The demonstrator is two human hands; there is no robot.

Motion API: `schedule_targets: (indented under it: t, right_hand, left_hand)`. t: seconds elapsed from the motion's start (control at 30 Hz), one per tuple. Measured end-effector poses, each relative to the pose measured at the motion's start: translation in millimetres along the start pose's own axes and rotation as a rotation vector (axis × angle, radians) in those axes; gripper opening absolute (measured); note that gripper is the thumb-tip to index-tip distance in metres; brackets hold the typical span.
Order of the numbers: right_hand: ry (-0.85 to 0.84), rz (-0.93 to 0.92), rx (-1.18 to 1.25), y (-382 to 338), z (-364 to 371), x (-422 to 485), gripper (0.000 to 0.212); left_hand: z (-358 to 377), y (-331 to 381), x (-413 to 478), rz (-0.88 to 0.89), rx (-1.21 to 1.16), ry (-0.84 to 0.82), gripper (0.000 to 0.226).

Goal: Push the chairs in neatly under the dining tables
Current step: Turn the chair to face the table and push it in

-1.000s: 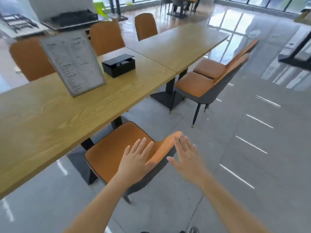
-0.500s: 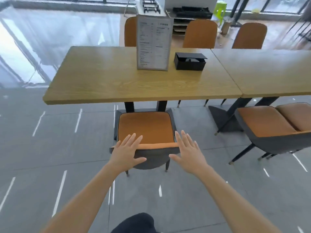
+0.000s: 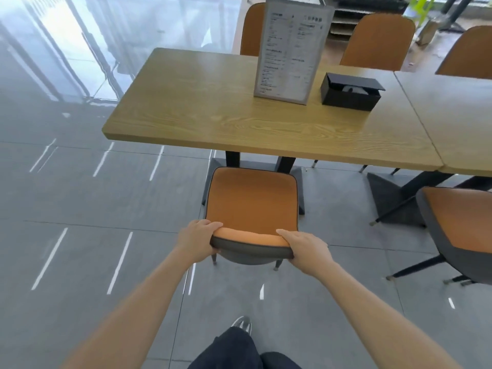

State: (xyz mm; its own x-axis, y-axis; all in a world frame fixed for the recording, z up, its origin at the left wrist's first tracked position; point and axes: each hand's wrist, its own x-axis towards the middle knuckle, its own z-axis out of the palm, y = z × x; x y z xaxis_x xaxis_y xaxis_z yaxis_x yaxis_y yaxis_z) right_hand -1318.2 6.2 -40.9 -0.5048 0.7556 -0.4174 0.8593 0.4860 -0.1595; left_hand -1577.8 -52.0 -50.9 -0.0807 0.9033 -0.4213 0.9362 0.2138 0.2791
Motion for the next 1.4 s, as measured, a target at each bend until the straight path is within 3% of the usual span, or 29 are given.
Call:
schedule_targets:
  t: [0.13, 0.53, 0.83, 1.4]
  right_hand:
    - [0.014, -0.029, -0.067, 3, -1, 1, 0.039]
    - [0.024, 0.004, -0.067, 25, -1, -28, 0.031]
    - [0.111, -0.073, 0.053, 55, 2, -16, 0.053]
    - [0.052, -0.091, -0.034, 58, 3, -17, 0.048]
  left_hand:
    - [1, 7, 4, -0.001, 0.043, 0.03, 0.056]
    - [13, 40, -4, 0.023, 0.036, 0.044, 0.049]
    - [16, 58, 5, 0.022, 0.012, 0.091, 0.047]
    - [18, 57, 5, 0.069, 0.103, 0.093, 0.047]
